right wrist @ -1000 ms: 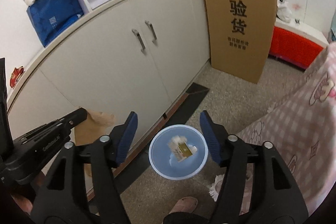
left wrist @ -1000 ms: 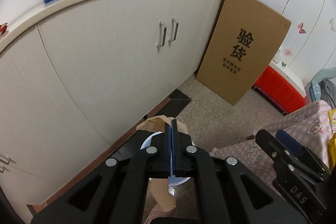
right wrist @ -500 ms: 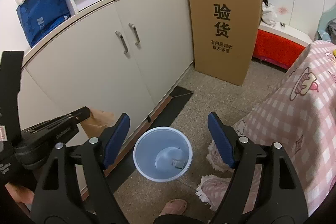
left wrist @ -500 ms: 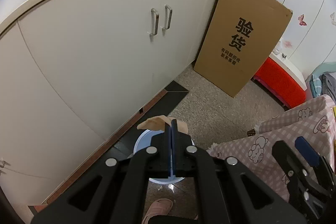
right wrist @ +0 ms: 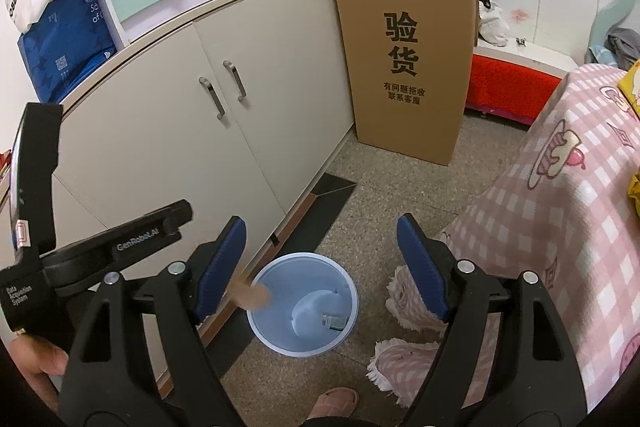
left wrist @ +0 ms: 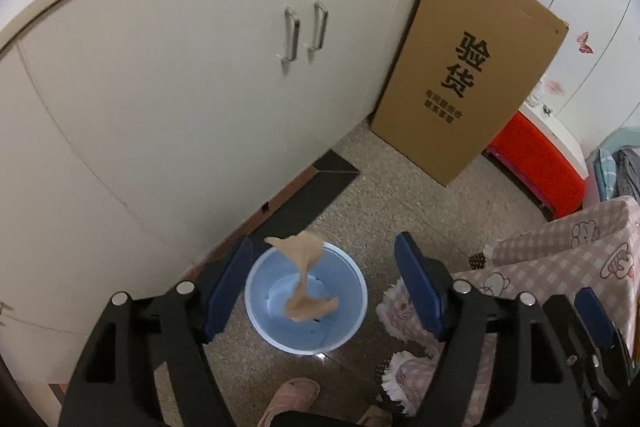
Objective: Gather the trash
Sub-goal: 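Move both tools back toward the table over the white box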
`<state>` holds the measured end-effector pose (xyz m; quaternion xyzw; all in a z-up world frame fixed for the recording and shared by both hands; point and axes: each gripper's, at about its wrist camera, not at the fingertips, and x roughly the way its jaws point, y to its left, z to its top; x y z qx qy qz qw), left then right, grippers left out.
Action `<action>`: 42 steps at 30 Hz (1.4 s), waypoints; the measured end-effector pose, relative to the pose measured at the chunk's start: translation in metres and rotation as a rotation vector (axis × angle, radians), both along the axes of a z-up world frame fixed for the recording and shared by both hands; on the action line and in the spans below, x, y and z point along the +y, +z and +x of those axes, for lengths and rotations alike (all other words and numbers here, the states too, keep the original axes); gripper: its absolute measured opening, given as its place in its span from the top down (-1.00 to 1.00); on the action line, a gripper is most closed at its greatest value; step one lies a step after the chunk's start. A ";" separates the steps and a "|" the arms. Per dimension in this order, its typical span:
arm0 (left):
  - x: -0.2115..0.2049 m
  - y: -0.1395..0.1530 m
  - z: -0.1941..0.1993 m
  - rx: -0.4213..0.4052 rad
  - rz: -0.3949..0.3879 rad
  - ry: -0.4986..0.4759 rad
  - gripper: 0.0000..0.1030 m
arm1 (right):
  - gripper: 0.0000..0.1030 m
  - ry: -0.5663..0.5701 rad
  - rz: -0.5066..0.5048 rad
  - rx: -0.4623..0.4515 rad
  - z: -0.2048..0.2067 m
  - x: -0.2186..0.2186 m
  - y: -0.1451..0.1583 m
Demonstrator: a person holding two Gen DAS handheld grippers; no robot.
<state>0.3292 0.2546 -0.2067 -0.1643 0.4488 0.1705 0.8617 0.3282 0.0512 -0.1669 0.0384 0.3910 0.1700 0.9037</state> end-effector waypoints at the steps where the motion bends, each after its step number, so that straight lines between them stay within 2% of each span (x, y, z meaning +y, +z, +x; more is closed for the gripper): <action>1: 0.000 0.000 -0.001 0.003 0.000 -0.003 -0.40 | -0.49 -0.002 0.001 0.001 -0.002 -0.002 0.000; 4: -0.003 0.007 -0.012 -0.008 -0.013 0.001 -0.40 | -0.49 -0.014 0.009 0.005 -0.006 -0.006 0.002; 8: -0.014 0.022 -0.025 -0.031 0.008 -0.020 -0.40 | -0.49 -0.023 0.024 -0.001 -0.015 -0.012 0.011; 16: -0.042 0.067 -0.065 -0.116 0.039 -0.053 -0.40 | -0.49 -0.056 0.056 -0.066 -0.046 -0.037 0.048; 22: -0.079 0.103 -0.098 -0.190 0.060 -0.113 -0.42 | -0.52 -0.100 0.073 -0.132 -0.080 -0.071 0.080; 27: -0.127 0.125 -0.116 -0.237 0.091 -0.201 -0.44 | -0.55 -0.157 0.056 -0.156 -0.106 -0.111 0.096; 35: -0.205 0.132 -0.123 -0.241 0.154 -0.347 -0.46 | -0.62 -0.275 -0.026 -0.109 -0.132 -0.190 0.096; 42: -0.267 0.122 -0.115 -0.214 0.217 -0.476 -0.46 | -0.64 -0.370 -0.112 -0.019 -0.137 -0.251 0.071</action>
